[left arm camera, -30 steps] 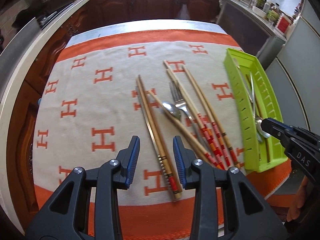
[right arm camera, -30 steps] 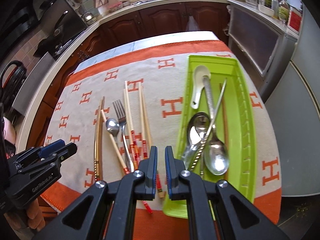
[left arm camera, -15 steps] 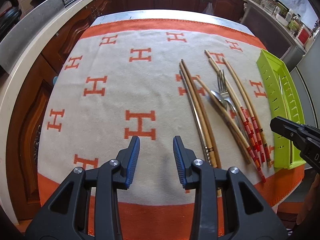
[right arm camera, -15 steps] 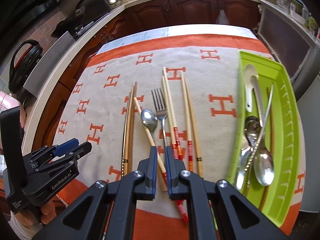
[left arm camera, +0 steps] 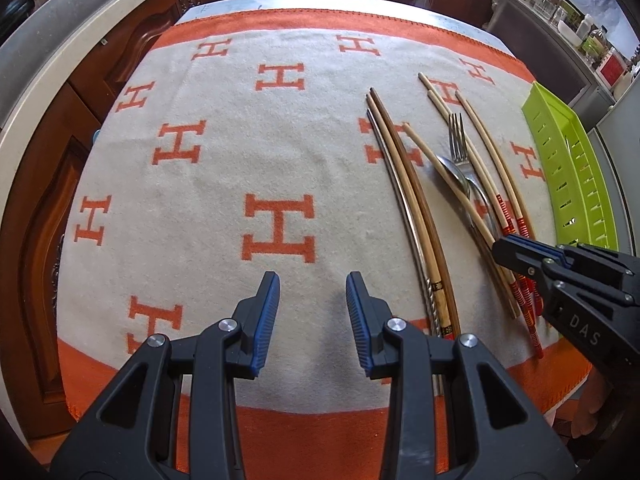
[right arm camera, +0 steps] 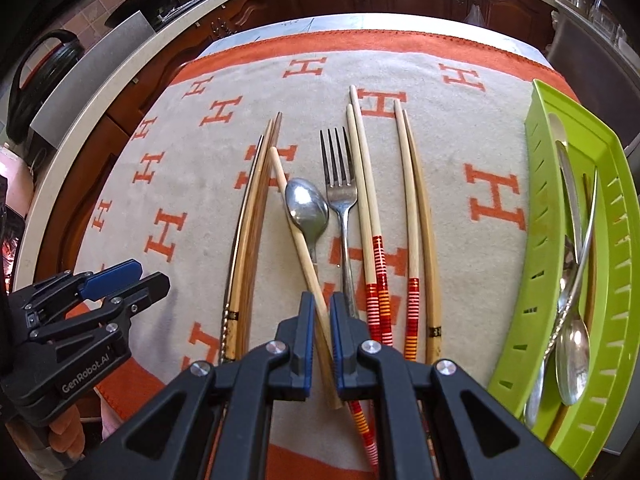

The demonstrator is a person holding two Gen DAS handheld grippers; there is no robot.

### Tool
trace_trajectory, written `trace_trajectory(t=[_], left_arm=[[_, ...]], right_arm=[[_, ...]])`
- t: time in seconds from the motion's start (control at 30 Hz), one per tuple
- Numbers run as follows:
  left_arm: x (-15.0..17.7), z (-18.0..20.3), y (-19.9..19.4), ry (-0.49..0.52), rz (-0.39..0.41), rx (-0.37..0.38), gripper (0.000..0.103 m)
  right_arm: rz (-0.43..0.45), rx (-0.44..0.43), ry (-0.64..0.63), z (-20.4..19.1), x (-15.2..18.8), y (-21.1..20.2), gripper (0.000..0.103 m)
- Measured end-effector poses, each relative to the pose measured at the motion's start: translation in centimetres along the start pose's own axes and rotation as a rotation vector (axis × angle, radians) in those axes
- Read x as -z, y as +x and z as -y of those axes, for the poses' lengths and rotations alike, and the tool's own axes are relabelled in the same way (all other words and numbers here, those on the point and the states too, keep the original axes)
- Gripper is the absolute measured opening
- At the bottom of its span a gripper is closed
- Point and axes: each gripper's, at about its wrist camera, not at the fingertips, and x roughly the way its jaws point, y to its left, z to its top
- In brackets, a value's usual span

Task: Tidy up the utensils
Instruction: 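Close the right tool on a red-banded chopstick on the blanket, then carry the red-banded chopstick into the green tray with the right tool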

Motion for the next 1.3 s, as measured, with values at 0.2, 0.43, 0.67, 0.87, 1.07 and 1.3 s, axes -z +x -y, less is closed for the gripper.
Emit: trace_trajectory(t=[0.2,0.43,0.67,0.87,1.07,1.3], left_arm=[[0.1,0.4,0.5,0.007,-0.015,0.007,0.031],[0.1,0.5,0.8,0.006,-0.028,0.009,0.031],[0.1,0.5,0.9,0.005,-0.029,0.010,0.031],[0.2,0.3,1.1,-0.005,-0.034,0.028,0.031],[0.0,0.6,1.1,-0.010,-0.031,0.045,0.031],[0.1,1.5,1.4,0.000,-0.039,0.044,0.031]], right_arm=[[0.010,-0.022,-0.017,0.2,-0.1,0.3,0.009],[0.009,-0.063,-0.050,0.0,-0.1,0.9,0.007],[0.036,-0.057,-0.069,-0.8,0.2,0.2,0.006],[0.068,-0.097,-0.034,-0.3,0.1,-1.2,0.006],[0.076,-0.191,0.012,0.6,0.1,-2.5,0.005],[0.076,-0.228,0.039,0.9,0.5,-2.8,0.005]])
